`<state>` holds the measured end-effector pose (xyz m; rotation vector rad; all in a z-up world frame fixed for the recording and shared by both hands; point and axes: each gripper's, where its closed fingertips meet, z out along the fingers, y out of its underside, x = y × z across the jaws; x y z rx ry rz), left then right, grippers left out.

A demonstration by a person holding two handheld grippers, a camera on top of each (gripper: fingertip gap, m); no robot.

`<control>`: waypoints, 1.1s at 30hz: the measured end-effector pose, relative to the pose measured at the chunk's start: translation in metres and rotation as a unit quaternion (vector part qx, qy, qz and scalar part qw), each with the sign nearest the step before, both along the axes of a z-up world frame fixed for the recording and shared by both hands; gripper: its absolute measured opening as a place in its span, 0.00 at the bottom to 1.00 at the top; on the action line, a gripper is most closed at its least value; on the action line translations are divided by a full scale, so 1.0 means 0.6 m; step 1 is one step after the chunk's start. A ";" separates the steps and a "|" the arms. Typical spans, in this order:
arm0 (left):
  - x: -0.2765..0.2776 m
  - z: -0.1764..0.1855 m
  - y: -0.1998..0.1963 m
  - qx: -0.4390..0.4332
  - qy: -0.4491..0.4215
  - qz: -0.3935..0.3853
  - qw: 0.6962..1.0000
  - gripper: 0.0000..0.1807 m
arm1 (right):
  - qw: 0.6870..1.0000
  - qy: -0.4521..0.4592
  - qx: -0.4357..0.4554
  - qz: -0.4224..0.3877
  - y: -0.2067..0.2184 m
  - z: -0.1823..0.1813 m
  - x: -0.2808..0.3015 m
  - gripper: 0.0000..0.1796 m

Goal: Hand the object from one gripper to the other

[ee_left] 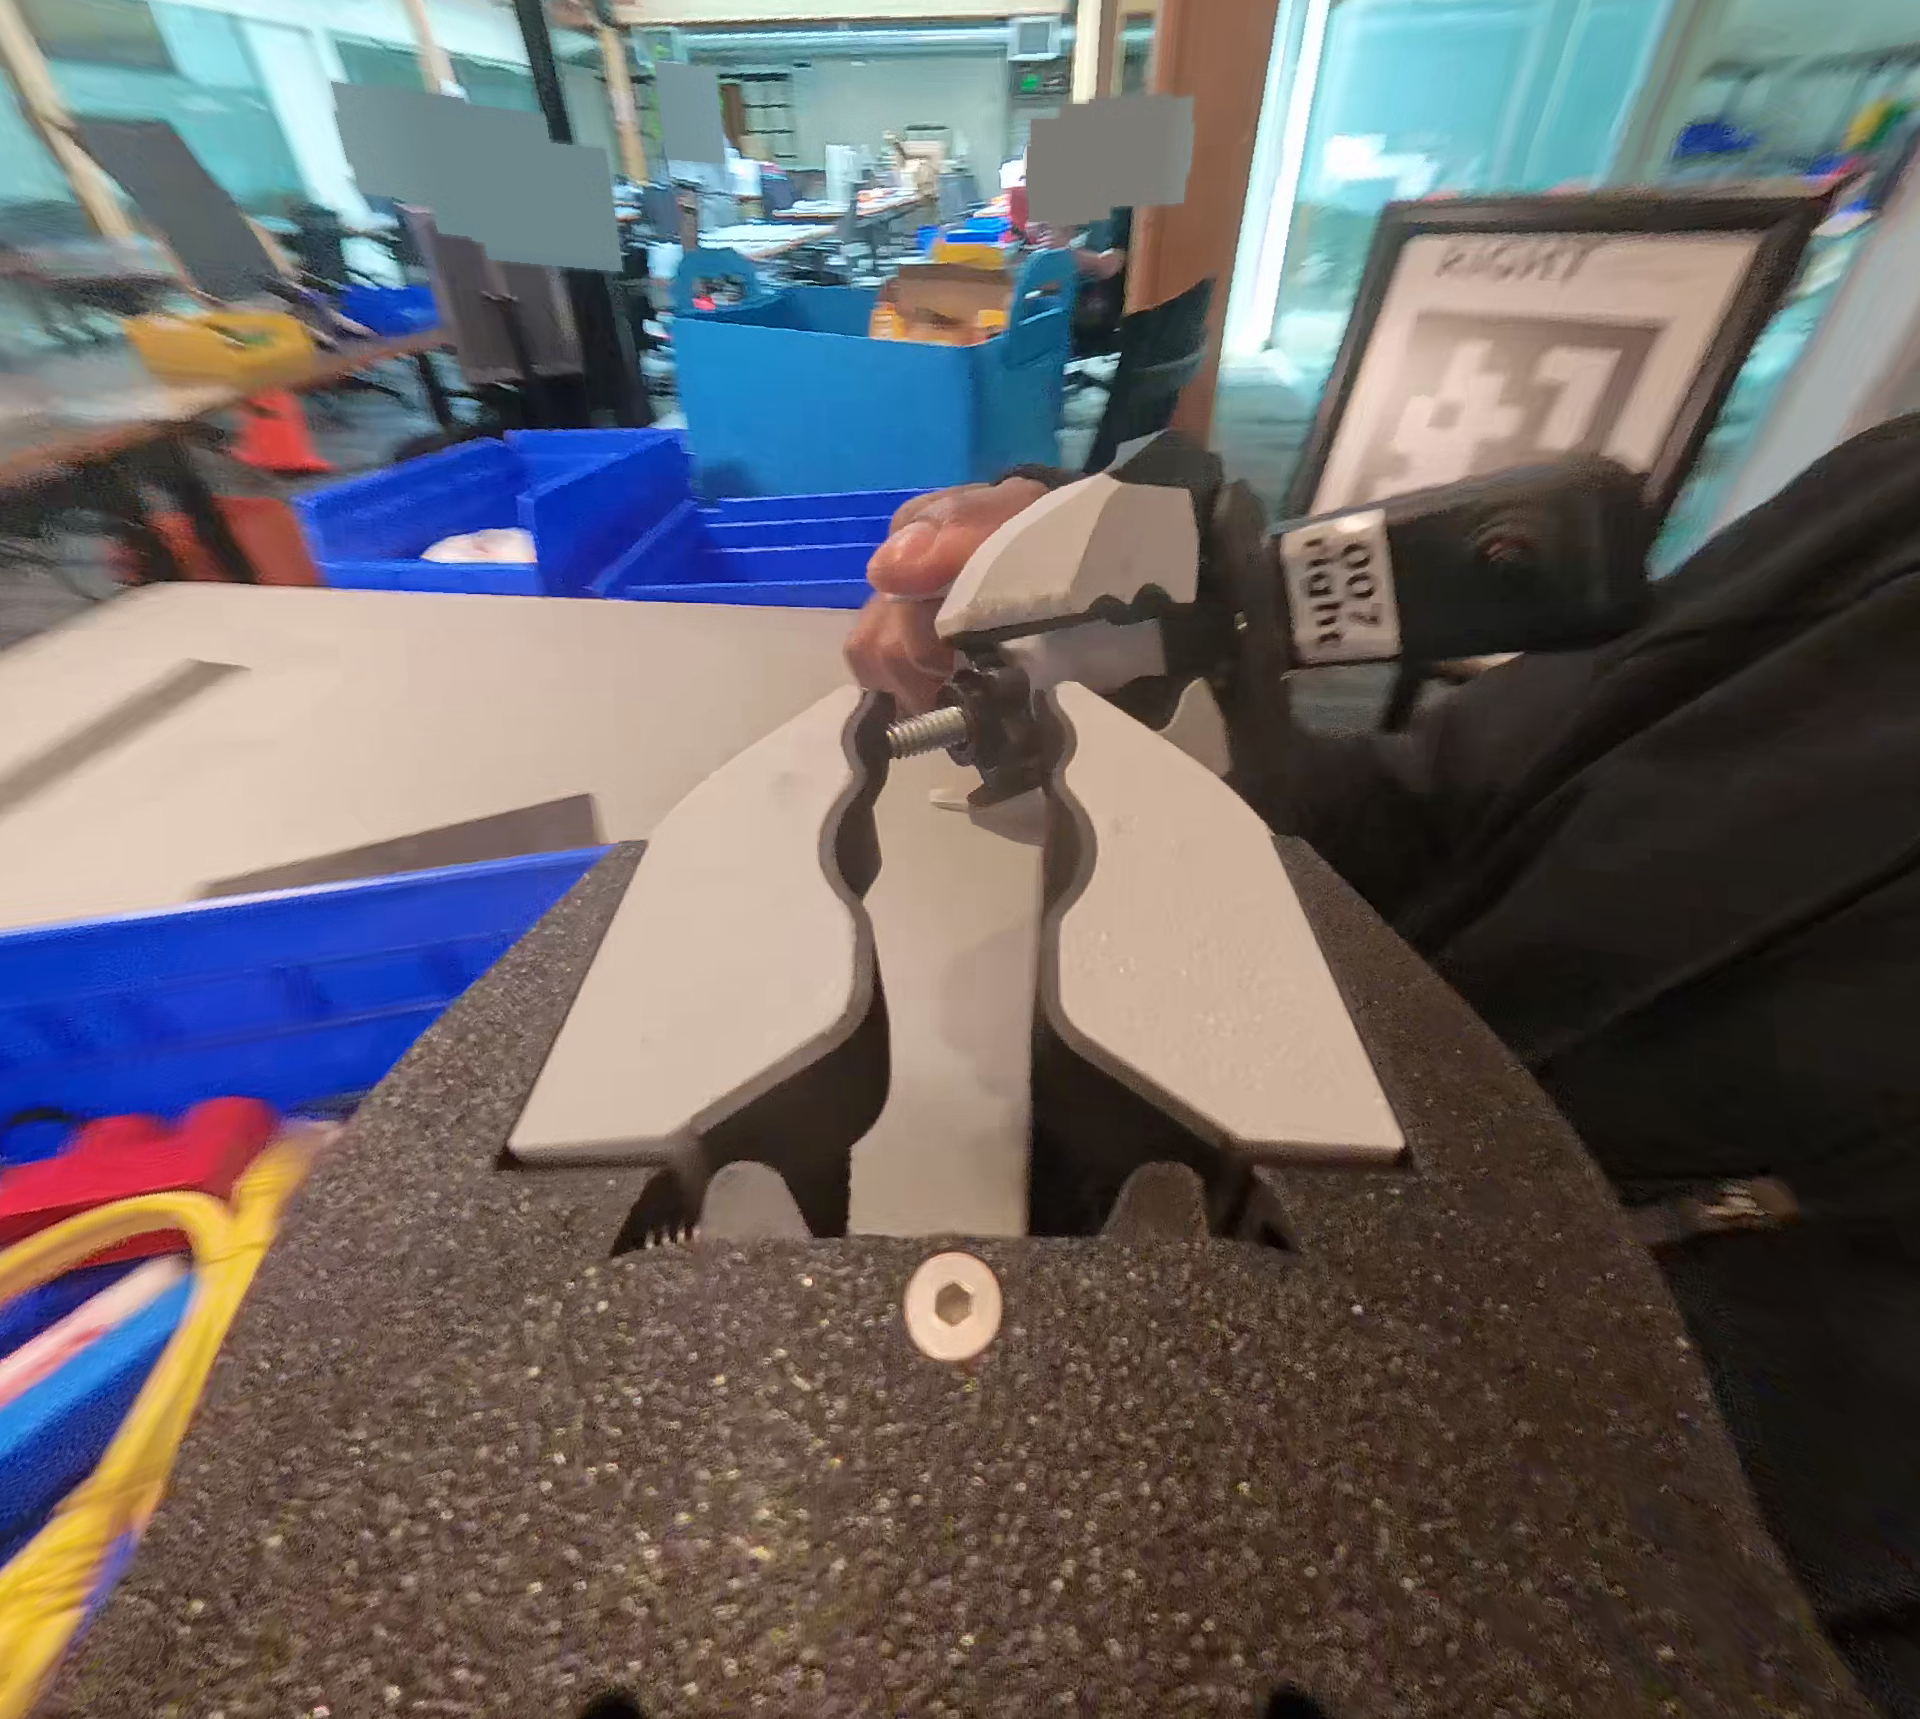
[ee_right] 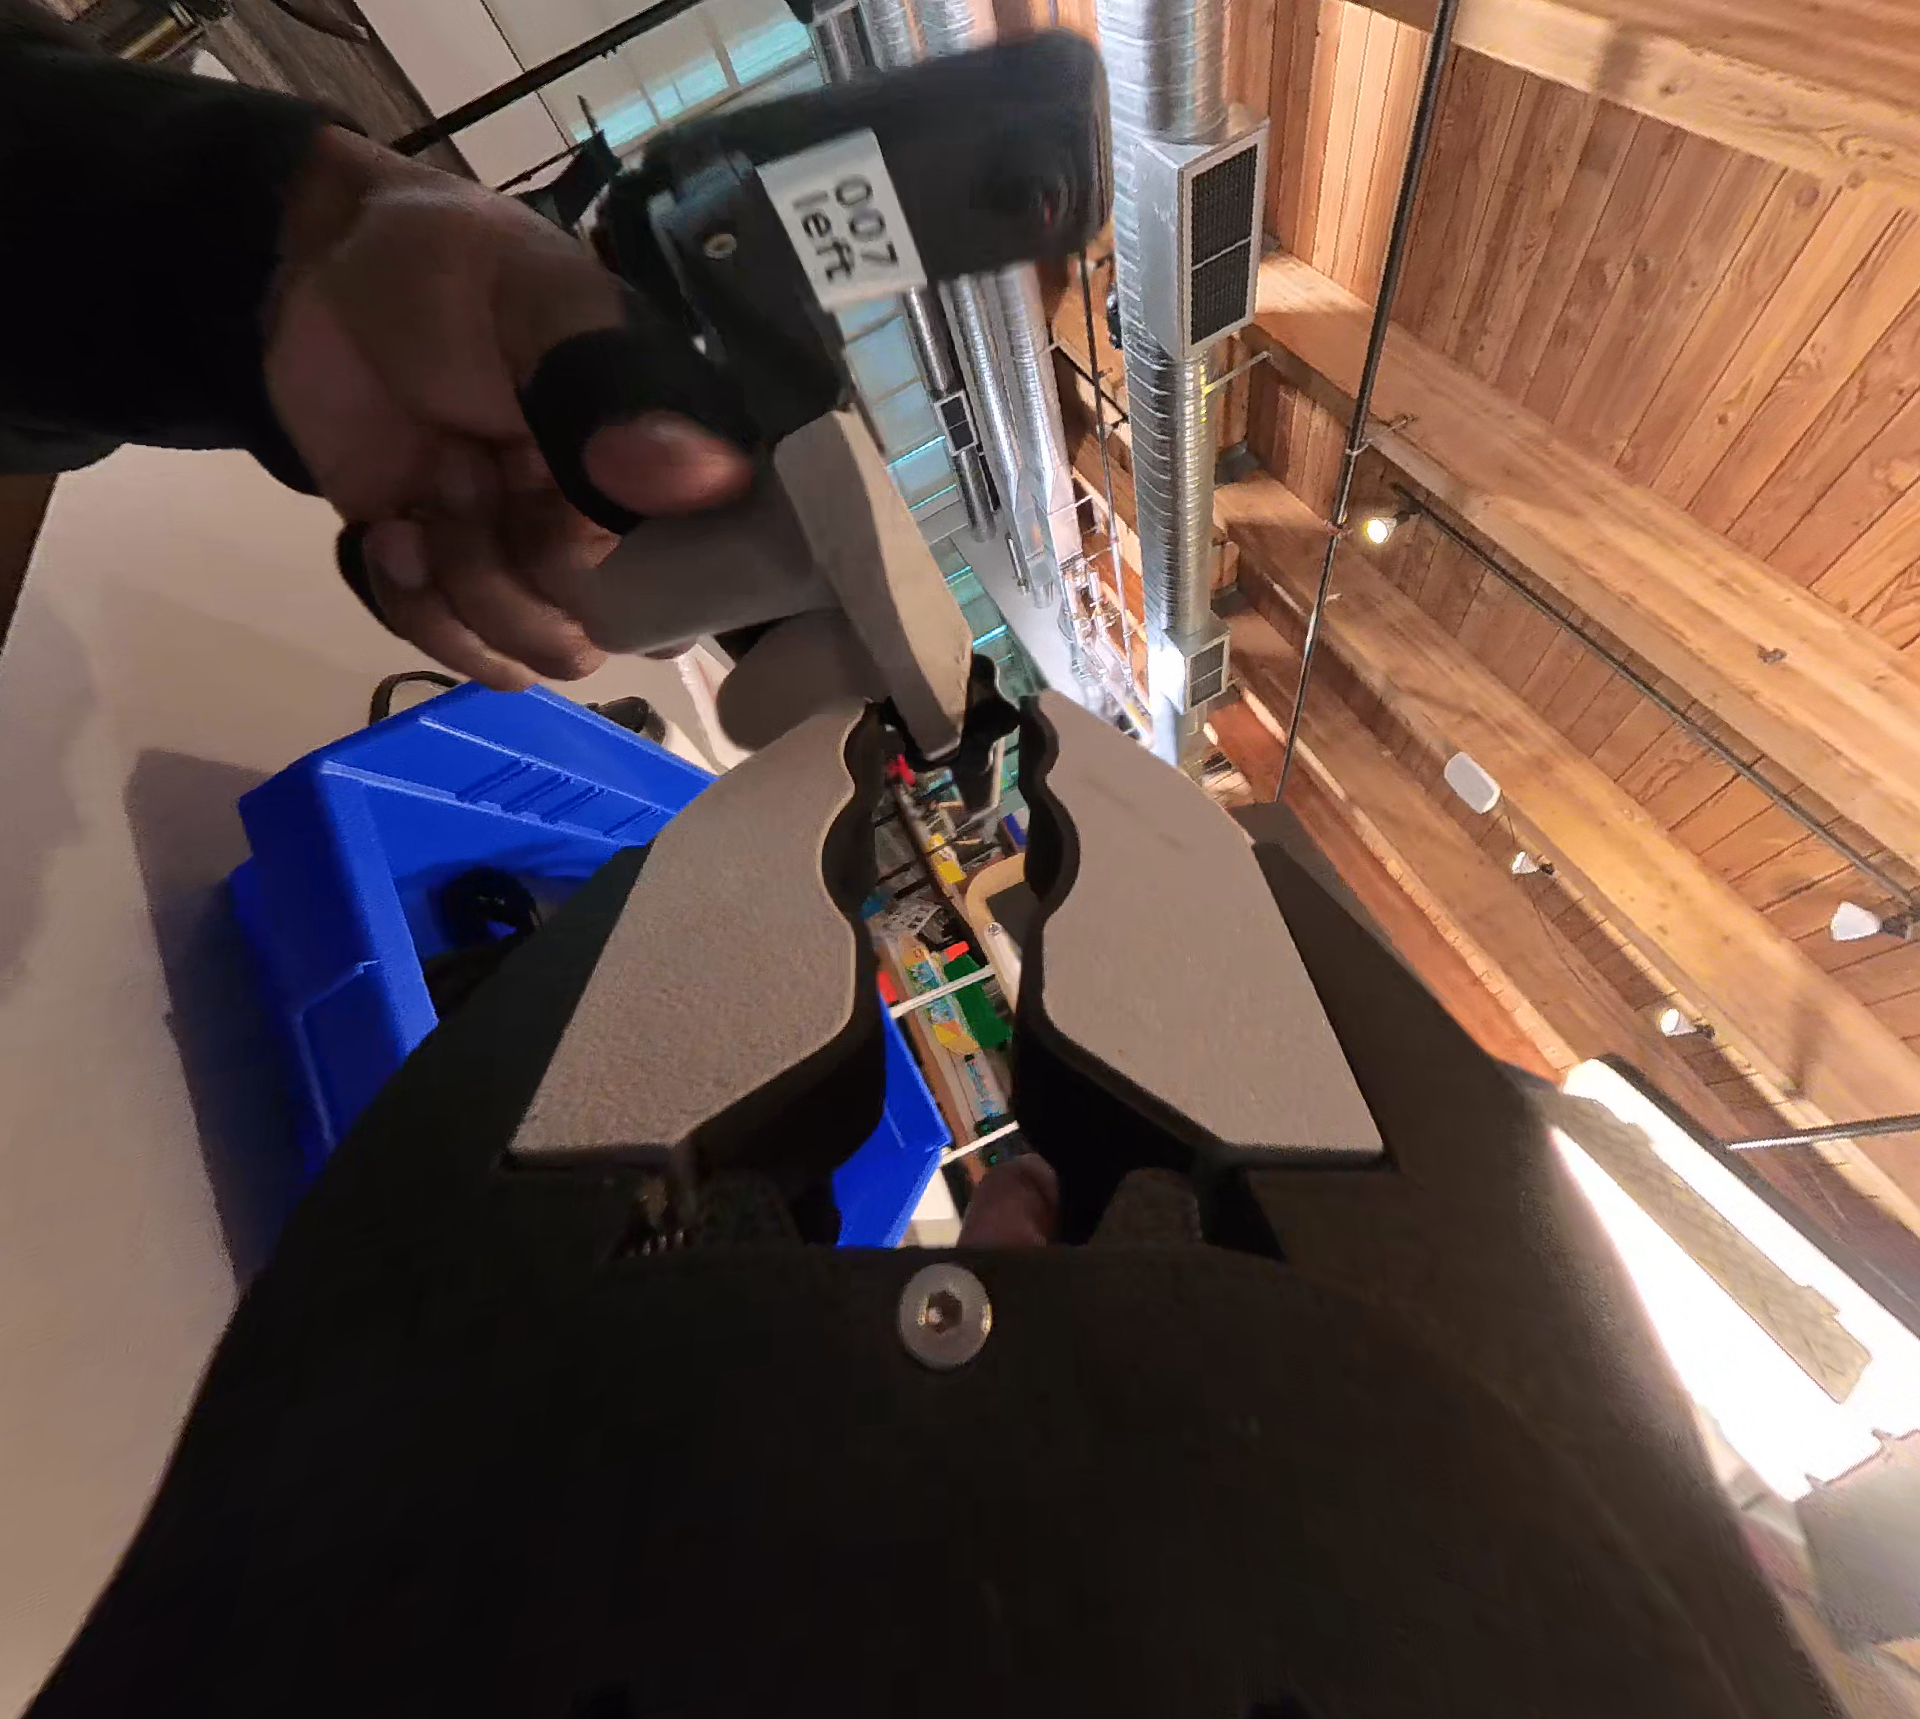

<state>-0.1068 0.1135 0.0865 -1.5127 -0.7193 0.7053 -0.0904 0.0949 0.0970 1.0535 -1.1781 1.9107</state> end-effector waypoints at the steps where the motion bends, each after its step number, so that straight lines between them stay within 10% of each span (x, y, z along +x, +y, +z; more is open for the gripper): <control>1: -0.003 0.001 -0.005 -0.031 0.019 0.024 0.999 0.16 | 1.000 -0.010 0.010 0.001 -0.002 -0.001 -0.004 0.13; 9: 0.010 0.021 -0.028 -0.340 0.215 0.168 0.900 0.16 | 0.915 -0.282 0.253 0.141 0.003 -0.016 -0.024 0.17; 12: 0.008 0.014 -0.020 -0.401 0.246 0.176 0.865 0.16 | 0.849 -0.367 0.310 0.222 0.014 -0.005 -0.001 0.18; 18: -0.001 -0.003 -0.009 -0.462 0.269 0.175 0.827 0.16 | 0.822 -0.400 0.355 0.198 -0.006 -0.024 0.019 0.13; 21: -0.003 -0.005 -0.012 -0.444 0.256 0.170 0.842 0.16 | 0.854 -0.372 0.323 0.170 -0.010 -0.021 0.009 0.13; 28: 0.011 -0.005 -0.023 -0.156 0.070 0.064 0.983 0.19 | 0.972 -0.175 0.155 -0.014 -0.006 0.005 -0.043 0.13; 33: 0.016 0.014 -0.021 0.035 -0.007 -0.006 0.999 0.19 | 0.991 -0.039 0.100 -0.085 -0.010 -0.004 -0.030 0.13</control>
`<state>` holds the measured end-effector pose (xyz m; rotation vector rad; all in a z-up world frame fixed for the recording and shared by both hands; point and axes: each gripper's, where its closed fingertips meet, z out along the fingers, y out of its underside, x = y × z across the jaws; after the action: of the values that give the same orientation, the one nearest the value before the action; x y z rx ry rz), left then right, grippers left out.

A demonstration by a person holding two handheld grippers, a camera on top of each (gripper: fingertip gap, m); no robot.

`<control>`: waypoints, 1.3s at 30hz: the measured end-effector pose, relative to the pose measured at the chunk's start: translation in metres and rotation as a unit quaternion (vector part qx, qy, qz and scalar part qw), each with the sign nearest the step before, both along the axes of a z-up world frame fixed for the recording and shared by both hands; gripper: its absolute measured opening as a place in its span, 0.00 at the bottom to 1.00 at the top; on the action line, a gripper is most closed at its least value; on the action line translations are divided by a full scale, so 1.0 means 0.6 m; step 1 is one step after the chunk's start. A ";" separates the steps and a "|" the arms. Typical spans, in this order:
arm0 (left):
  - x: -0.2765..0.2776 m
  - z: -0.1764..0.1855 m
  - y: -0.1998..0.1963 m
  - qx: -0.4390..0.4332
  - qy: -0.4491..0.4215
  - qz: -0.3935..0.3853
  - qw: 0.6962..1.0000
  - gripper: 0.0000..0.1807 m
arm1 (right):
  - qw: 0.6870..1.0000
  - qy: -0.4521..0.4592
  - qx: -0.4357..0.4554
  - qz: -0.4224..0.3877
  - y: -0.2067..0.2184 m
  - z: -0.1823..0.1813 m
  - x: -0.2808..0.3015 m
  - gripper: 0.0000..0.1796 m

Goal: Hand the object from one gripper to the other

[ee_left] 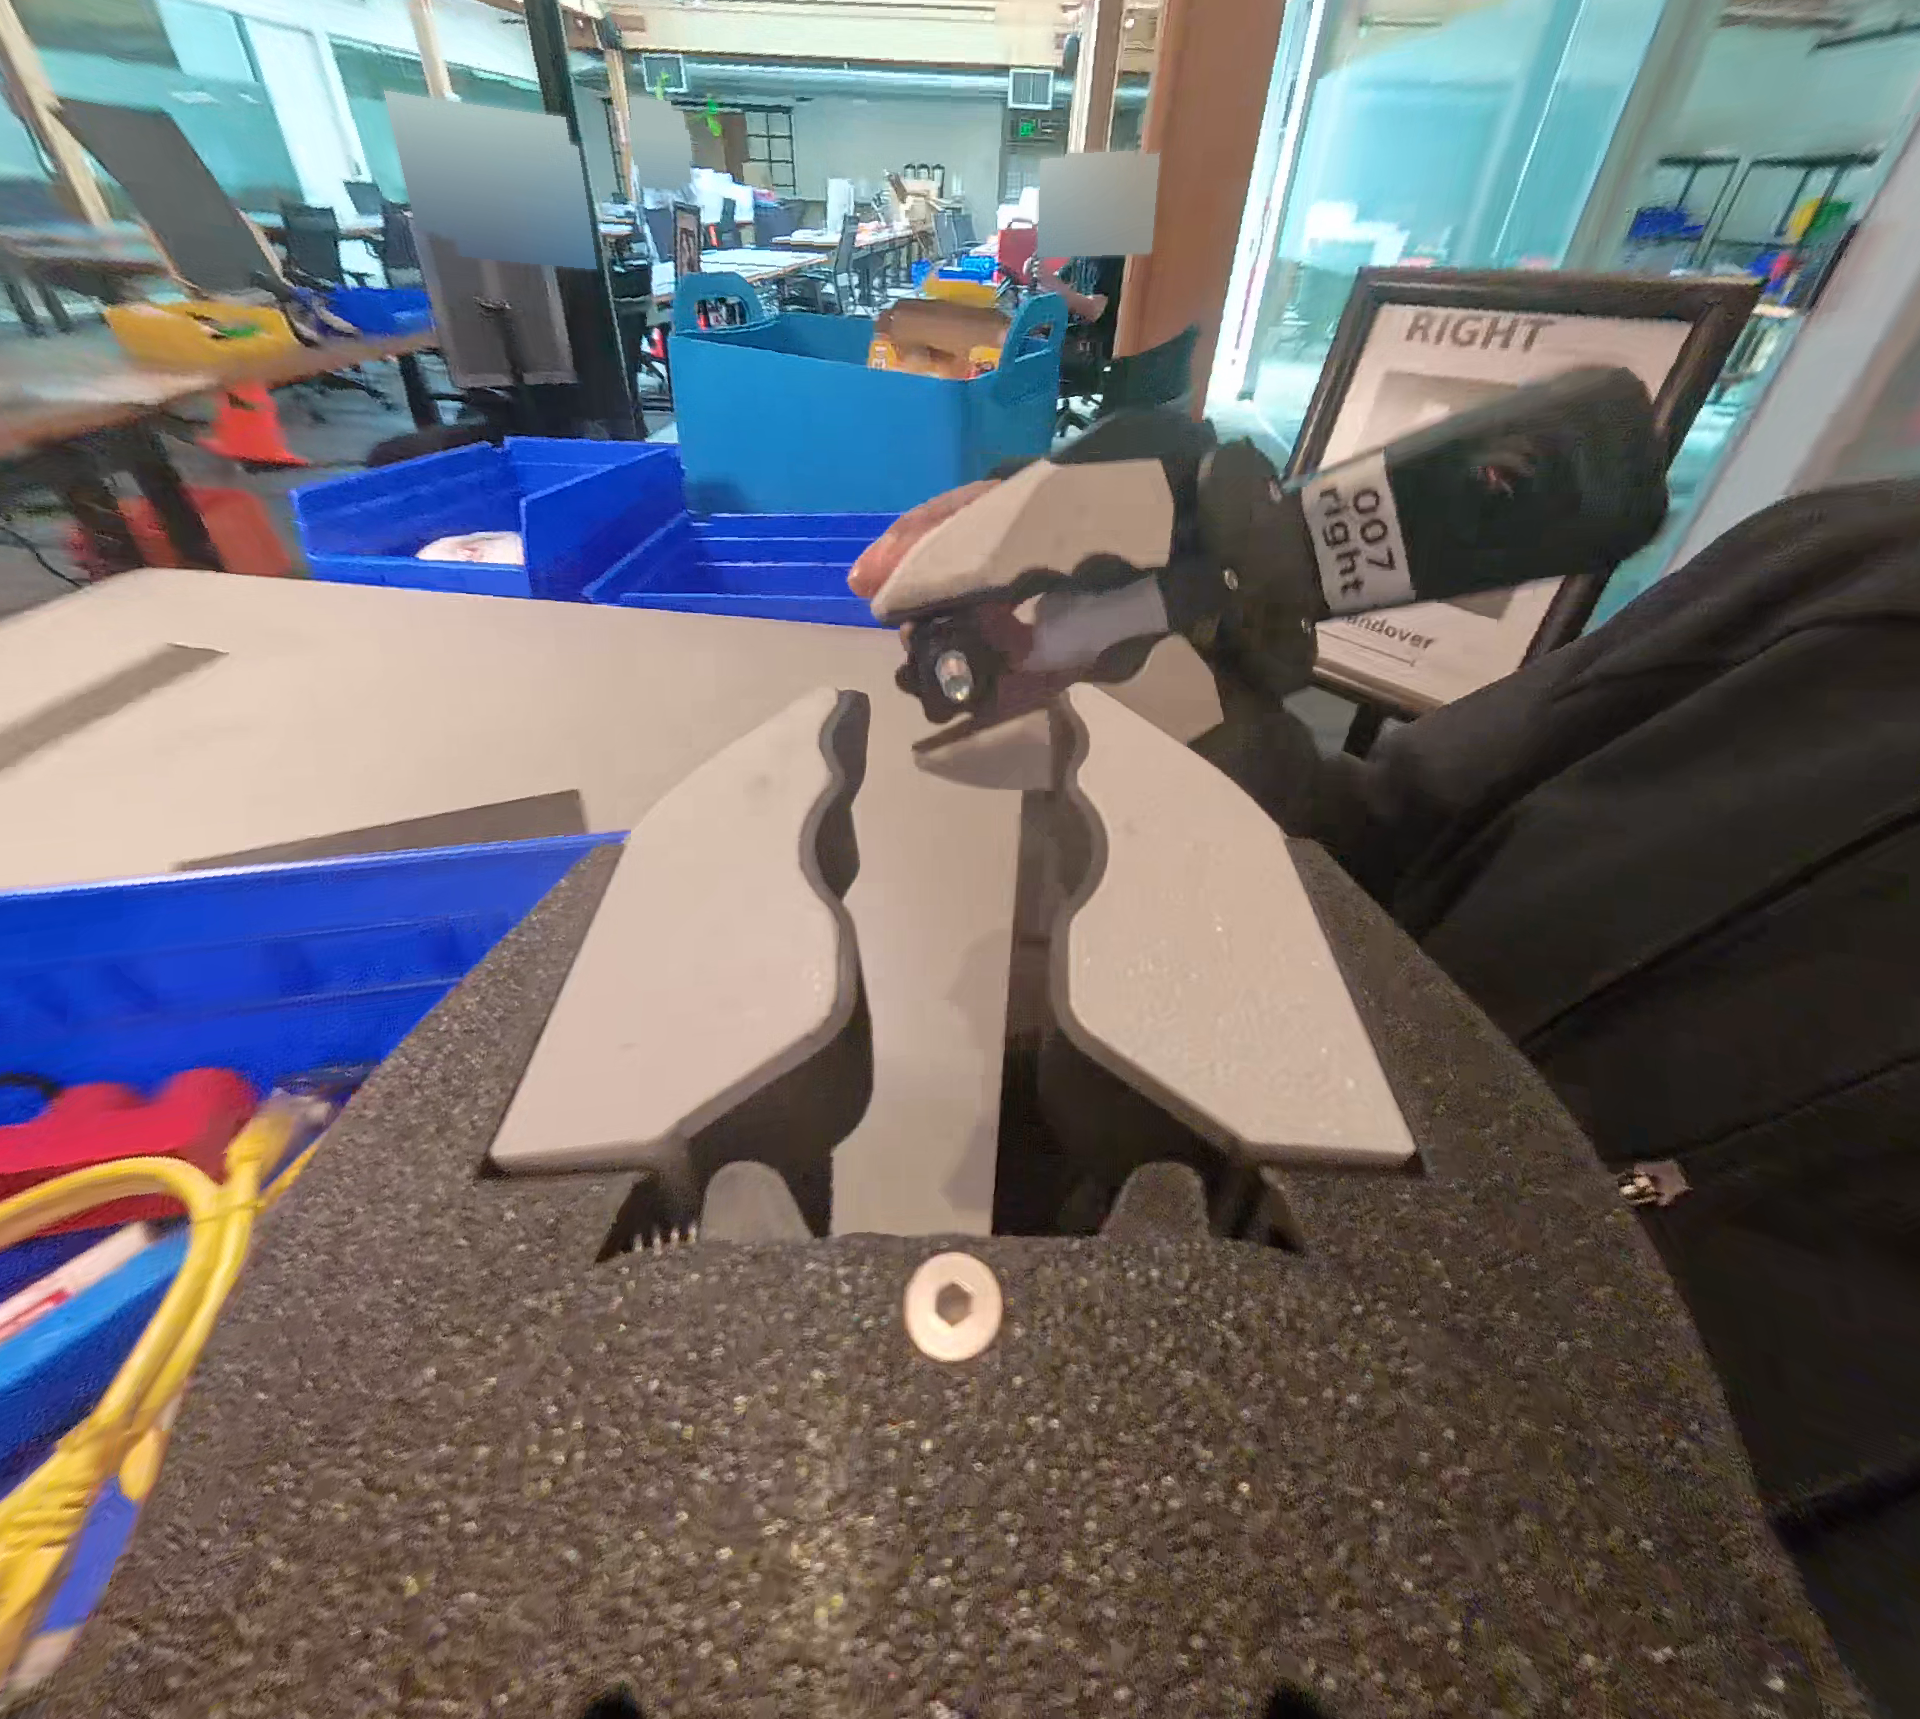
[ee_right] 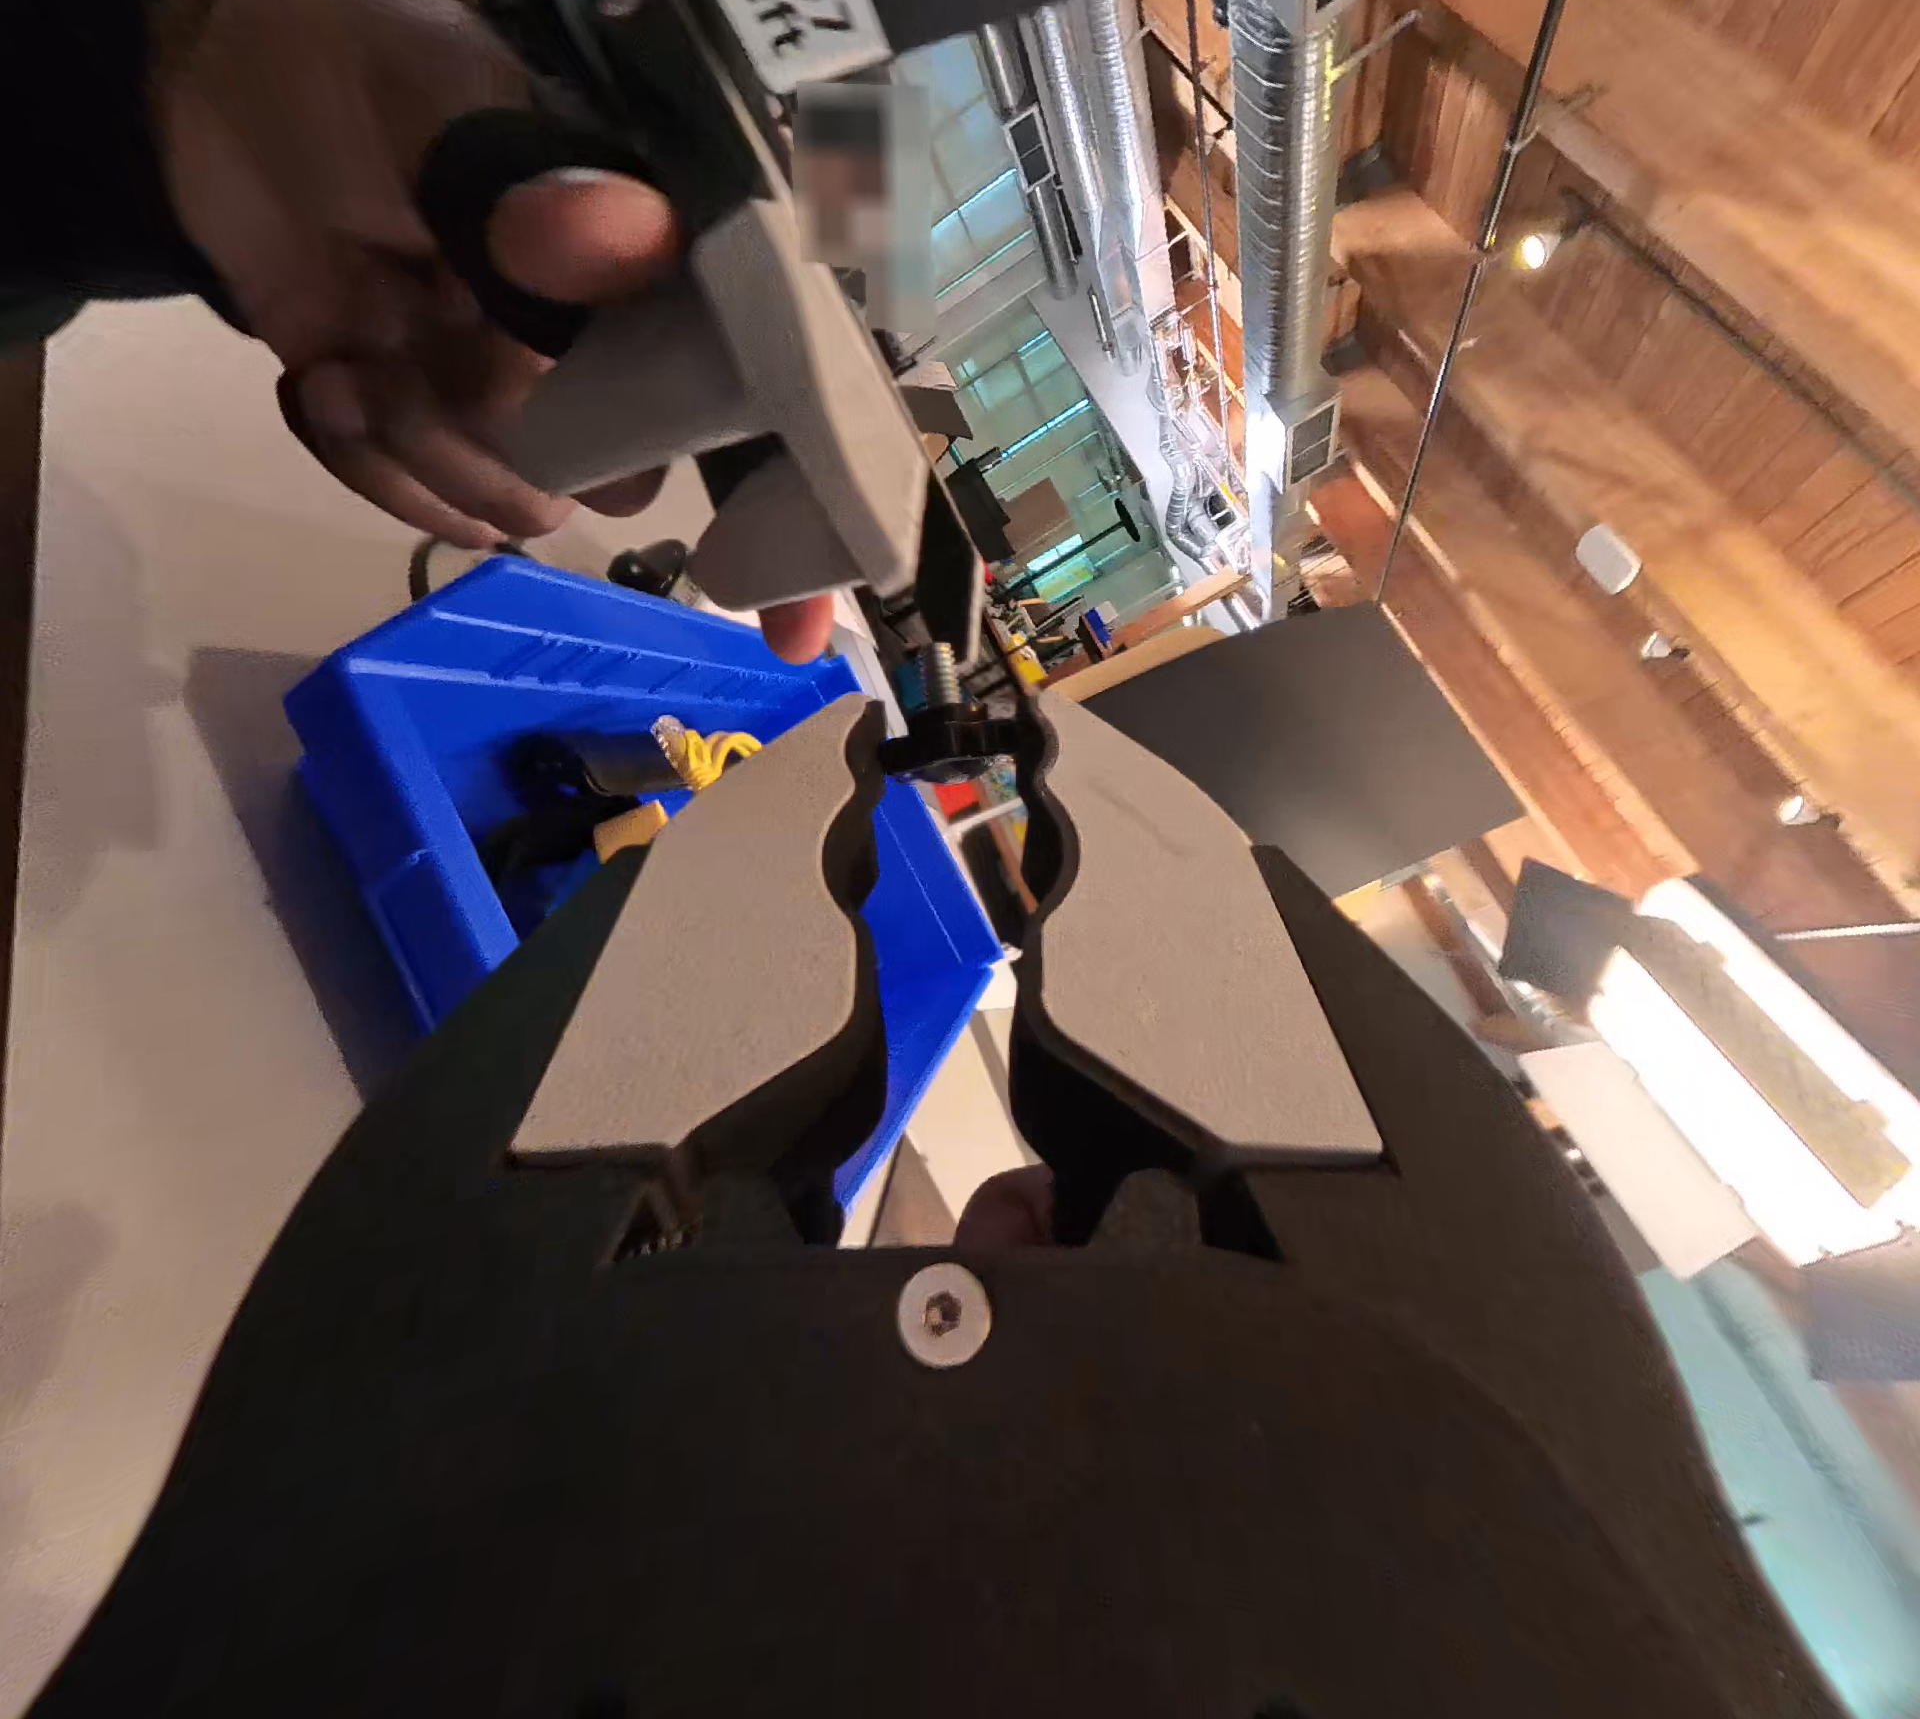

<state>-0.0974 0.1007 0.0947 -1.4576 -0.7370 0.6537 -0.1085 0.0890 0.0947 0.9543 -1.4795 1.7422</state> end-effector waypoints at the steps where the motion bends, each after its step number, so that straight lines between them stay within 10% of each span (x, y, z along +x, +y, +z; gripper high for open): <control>1: -0.003 -0.003 0.000 0.003 -0.007 0.000 1.000 0.19 | 1.000 0.015 0.002 -0.002 -0.002 -0.005 0.005 0.13; 9: -0.003 -0.016 0.009 -0.020 -0.008 -0.012 1.000 0.03 | 1.000 0.023 -0.008 0.003 -0.003 -0.005 0.017 0.13; 15: 0.009 0.055 -0.006 0.112 0.105 -0.036 0.988 0.03 | 0.976 -0.159 -0.111 0.101 0.016 0.057 0.022 0.15; 25: -0.010 0.082 -0.041 0.524 0.107 -0.119 0.837 0.03 | 0.958 -0.074 -0.274 -0.025 0.010 0.068 0.013 0.15; 39: -0.033 0.061 0.001 0.469 0.082 -0.082 0.876 0.03 | 0.976 -0.093 -0.197 0.000 0.008 0.064 -0.025 0.05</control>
<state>-0.1174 0.1013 0.1313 -0.5430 -0.6451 0.2053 -0.1233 0.0937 0.1334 0.5986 -1.1745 2.0676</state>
